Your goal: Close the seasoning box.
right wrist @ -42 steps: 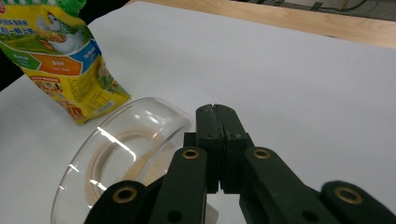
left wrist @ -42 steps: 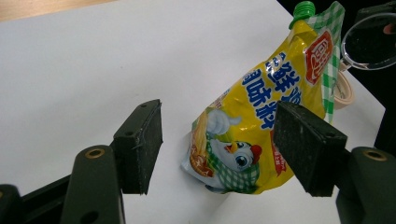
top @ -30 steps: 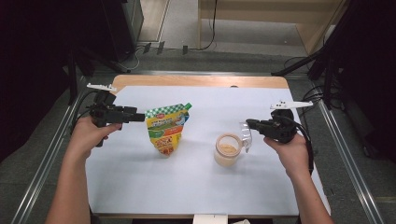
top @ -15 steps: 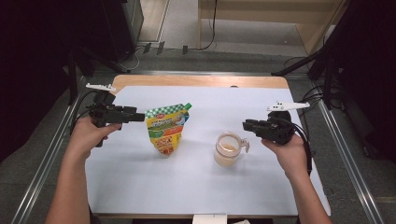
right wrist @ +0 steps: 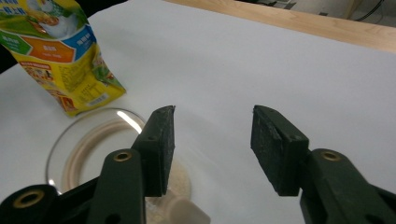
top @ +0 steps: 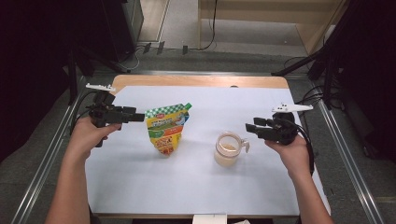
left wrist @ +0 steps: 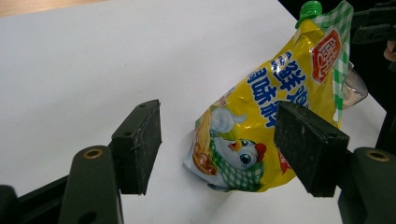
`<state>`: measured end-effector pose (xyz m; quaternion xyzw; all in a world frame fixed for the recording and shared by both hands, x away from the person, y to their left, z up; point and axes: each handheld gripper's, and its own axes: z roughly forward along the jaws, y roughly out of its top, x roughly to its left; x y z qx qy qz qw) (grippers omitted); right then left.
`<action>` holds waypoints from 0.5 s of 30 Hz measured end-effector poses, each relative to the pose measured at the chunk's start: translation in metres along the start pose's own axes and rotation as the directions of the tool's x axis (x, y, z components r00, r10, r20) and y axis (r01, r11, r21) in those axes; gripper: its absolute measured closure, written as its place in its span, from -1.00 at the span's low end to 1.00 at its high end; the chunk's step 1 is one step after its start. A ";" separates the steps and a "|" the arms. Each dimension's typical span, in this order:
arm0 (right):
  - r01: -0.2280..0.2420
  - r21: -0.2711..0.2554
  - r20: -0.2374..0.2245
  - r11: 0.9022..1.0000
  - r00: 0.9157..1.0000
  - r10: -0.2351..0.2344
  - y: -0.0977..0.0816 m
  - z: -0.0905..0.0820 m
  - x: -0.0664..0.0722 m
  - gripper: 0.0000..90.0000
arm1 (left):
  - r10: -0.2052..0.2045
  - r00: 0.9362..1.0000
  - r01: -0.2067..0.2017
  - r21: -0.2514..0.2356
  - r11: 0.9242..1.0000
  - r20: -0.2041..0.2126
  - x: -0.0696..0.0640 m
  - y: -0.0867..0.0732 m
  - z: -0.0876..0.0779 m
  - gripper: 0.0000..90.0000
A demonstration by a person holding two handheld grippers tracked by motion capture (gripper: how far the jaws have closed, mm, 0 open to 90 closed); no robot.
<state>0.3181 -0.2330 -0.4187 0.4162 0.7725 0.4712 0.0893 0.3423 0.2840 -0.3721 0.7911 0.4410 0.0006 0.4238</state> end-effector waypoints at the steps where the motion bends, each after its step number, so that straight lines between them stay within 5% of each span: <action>1: 0.008 -0.003 0.005 1.000 1.000 -0.008 -0.001 0.001 -0.001 0.11 | 0.000 1.000 0.000 0.002 1.000 -0.001 0.000 0.000 0.000 -0.26; 5: 0.031 -0.004 0.021 1.000 0.999 -0.031 -0.006 0.002 -0.007 0.06 | -0.001 1.000 0.001 0.000 1.000 0.001 0.001 0.000 0.000 -0.26; 15: 0.003 -0.016 0.036 1.000 0.999 -0.003 -0.019 0.003 -0.024 -0.05 | -0.002 1.000 0.002 0.001 1.000 -0.006 0.002 -0.001 0.000 -0.26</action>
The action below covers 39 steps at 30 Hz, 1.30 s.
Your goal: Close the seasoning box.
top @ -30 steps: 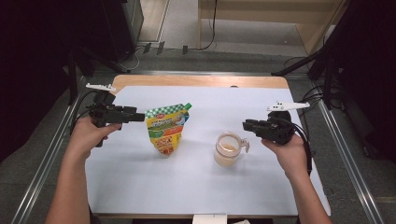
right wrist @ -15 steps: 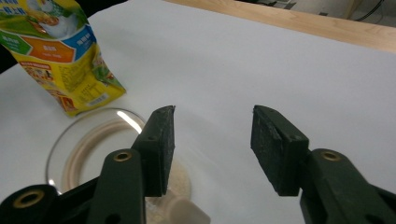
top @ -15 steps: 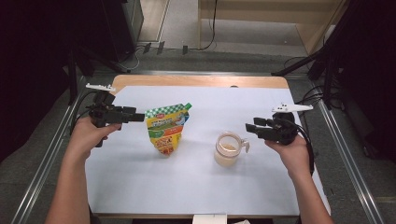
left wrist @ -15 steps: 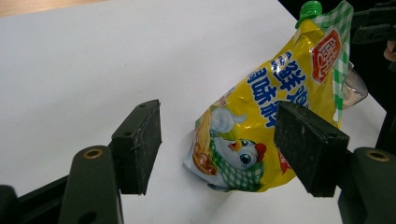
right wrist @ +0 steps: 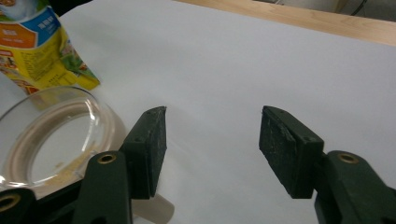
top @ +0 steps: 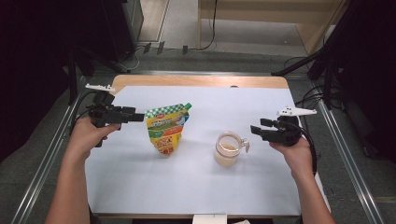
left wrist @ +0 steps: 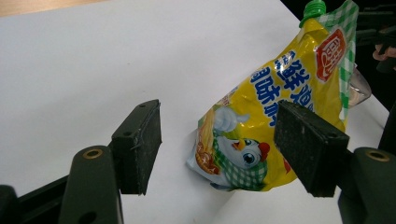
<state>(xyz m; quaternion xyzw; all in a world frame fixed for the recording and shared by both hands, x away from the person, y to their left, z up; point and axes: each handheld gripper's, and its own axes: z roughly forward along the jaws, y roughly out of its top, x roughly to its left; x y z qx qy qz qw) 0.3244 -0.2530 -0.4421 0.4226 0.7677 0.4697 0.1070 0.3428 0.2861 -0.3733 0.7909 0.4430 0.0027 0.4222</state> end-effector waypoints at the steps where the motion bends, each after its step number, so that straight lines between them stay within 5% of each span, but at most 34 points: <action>1: -0.005 0.001 0.007 1.000 1.000 0.005 -0.002 0.000 -0.002 -0.07 | 0.000 1.000 0.000 -0.001 1.000 0.001 0.000 0.000 0.000 -0.26; 12: 0.013 0.005 0.089 1.000 0.996 -0.013 -0.015 0.006 -0.014 -0.24 | 0.005 1.000 -0.005 -0.001 1.000 -0.009 0.002 -0.002 0.002 -0.26; 39: 0.018 0.041 0.096 0.999 0.995 -0.021 -0.024 0.016 -0.017 -0.46 | -0.011 0.999 0.012 0.009 1.000 -0.033 0.011 -0.008 0.009 -0.26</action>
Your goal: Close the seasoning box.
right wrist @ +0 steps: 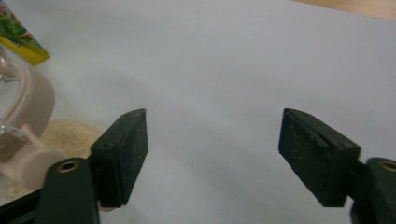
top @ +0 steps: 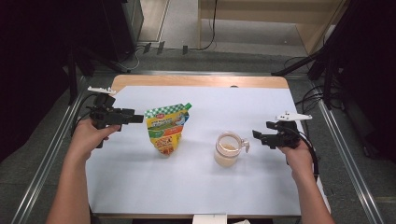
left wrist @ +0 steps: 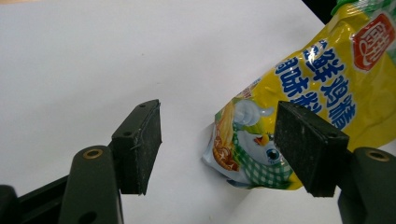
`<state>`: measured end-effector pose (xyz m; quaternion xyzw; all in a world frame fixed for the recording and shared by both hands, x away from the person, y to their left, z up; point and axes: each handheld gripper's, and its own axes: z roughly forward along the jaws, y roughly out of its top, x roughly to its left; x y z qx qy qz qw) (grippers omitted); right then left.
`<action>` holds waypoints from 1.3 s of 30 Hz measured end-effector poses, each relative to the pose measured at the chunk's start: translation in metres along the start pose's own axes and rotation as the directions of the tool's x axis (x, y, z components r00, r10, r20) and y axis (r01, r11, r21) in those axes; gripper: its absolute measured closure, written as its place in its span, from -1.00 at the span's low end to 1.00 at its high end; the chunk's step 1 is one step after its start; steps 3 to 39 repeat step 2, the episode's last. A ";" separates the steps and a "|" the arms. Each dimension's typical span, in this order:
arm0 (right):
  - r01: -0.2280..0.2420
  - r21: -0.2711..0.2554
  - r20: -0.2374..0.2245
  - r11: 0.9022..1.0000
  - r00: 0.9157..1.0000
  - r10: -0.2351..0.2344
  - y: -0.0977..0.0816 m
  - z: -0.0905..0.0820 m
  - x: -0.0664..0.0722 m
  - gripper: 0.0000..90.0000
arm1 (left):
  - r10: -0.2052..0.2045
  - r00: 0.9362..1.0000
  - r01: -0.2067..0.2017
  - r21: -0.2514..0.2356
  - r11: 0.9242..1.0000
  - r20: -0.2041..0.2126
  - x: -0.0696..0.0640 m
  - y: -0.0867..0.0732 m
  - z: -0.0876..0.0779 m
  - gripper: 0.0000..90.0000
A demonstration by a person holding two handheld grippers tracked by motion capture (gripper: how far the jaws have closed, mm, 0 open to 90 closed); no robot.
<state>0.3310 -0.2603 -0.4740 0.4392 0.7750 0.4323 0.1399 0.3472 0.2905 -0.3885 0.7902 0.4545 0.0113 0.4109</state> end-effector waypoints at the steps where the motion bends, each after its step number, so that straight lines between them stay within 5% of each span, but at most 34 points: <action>1: -0.001 0.005 -0.012 1.000 1.000 0.001 0.000 0.000 0.000 -0.49 | 0.004 1.000 -0.004 -0.002 1.000 -0.007 0.000 -0.001 0.001 -0.26; 39: -0.004 0.012 -0.019 1.000 1.000 0.004 -0.001 0.001 0.000 -0.48 | 0.005 1.000 -0.005 -0.002 1.000 -0.011 0.000 -0.001 0.001 -0.26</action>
